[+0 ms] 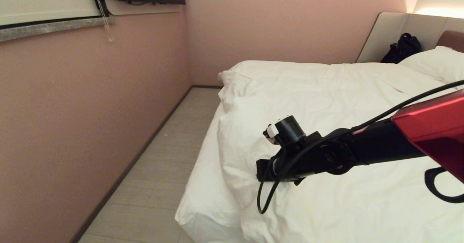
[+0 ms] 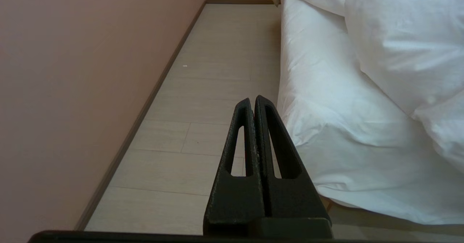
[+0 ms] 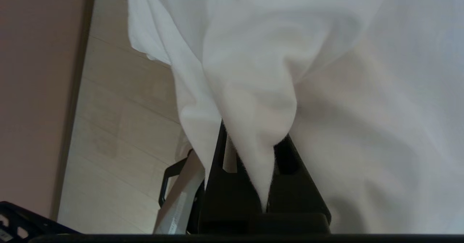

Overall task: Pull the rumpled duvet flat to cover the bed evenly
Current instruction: Flatten the corners of the folded blanket

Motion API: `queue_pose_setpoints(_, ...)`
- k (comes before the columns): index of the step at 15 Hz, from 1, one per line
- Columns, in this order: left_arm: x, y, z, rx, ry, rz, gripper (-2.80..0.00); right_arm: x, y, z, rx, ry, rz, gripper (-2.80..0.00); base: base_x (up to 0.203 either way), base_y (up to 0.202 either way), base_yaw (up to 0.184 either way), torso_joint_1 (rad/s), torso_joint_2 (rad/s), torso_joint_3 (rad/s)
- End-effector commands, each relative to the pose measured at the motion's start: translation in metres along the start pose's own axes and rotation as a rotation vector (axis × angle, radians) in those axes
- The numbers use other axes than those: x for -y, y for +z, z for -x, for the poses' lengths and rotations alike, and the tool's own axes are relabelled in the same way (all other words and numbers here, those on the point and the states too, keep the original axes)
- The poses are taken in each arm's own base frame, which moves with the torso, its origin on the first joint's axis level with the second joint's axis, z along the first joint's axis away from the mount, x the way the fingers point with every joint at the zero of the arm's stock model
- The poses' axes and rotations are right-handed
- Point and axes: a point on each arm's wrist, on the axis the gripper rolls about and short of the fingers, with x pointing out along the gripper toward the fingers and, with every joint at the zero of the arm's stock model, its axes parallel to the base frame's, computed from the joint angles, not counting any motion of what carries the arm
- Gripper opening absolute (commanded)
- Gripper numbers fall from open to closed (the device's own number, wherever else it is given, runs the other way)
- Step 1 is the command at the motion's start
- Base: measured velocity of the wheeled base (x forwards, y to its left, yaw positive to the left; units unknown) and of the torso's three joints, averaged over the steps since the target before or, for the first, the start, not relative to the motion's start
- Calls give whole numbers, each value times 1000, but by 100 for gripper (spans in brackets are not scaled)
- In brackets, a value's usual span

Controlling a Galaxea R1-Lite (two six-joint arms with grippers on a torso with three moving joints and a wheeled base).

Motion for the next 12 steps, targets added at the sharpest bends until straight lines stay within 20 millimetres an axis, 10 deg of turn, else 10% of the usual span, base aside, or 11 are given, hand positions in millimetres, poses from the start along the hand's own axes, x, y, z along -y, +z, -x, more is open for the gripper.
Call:
queue_pose_setpoints(1, 0, 0, 0, 1, 0, 0, -280, 5, -3, -11, -11, -43, -7, 0, 0, 0, 0, 0, 0, 0)
queue_pose_setpoints(12, 0, 0, 0, 1, 0, 0, -280, -23, 47, 96, 275, -68, 91, 0, 0, 0, 0, 0, 0, 0)
